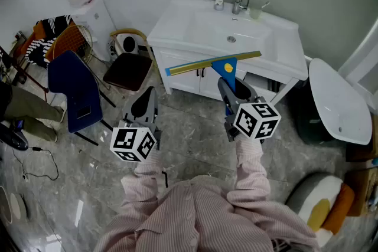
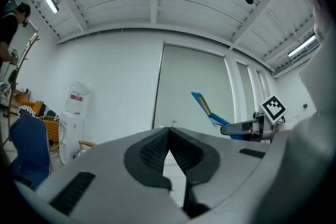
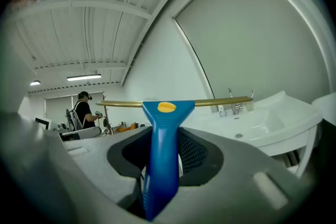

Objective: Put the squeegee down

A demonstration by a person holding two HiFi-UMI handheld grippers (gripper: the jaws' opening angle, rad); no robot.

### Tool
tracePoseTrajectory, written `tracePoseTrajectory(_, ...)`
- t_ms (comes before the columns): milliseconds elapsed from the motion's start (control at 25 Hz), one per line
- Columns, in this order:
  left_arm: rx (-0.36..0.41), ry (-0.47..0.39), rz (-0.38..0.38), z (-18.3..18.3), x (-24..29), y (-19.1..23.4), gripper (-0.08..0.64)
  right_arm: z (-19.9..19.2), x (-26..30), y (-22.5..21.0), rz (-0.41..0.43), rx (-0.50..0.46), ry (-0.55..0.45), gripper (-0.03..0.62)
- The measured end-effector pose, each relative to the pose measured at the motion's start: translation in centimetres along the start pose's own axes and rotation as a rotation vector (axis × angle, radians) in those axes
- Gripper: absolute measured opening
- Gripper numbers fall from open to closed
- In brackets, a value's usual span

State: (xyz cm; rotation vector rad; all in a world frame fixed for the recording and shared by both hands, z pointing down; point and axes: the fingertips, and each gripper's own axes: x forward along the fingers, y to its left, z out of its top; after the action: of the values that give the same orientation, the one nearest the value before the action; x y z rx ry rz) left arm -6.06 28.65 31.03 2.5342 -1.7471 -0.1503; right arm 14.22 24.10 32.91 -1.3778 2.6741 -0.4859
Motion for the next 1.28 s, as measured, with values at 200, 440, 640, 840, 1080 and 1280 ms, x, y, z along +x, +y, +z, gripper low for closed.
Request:
tracePoseTrajectory(200,-0.016,0.016,0.015,-0.8,0.5,0.5,0.002,0.0,0.5,-0.8,-0.005,0.008,-0.002,0.135)
tracePoseTrajectory(440,-0.043,0.039,0.048,-2.2,0.8,0.9,0.002,-0.6,1.1,-2.0,-0.013,0.031,0.011,0.135)
tracePoseTrajectory(640,-0.063,0.054,0.059,-3.3,1.5,1.1,0.002,-1.6,2.2,-3.0,-0.027,0.049,0.033,0.135)
tracePoseTrajectory(840,-0.073,0.067,0.052,-3.9,3.6,1.8,0.002,-1.8,3.9,-4.1,-0.042,0.049,0.053,0.135)
tracePoseTrajectory(1080,-0.079,0.077,0.035,-4.5,7.4,4.4,0.002,-1.8,7.9,-5.8,-0.054,0.059,0.050,0.135)
tracePoseTrajectory(1280,-0.087,0.076,0.009,-4.0,11.8,7.7,0.002,-0.9,12.6,-7.1,-0.073,0.076,0.043,0.135)
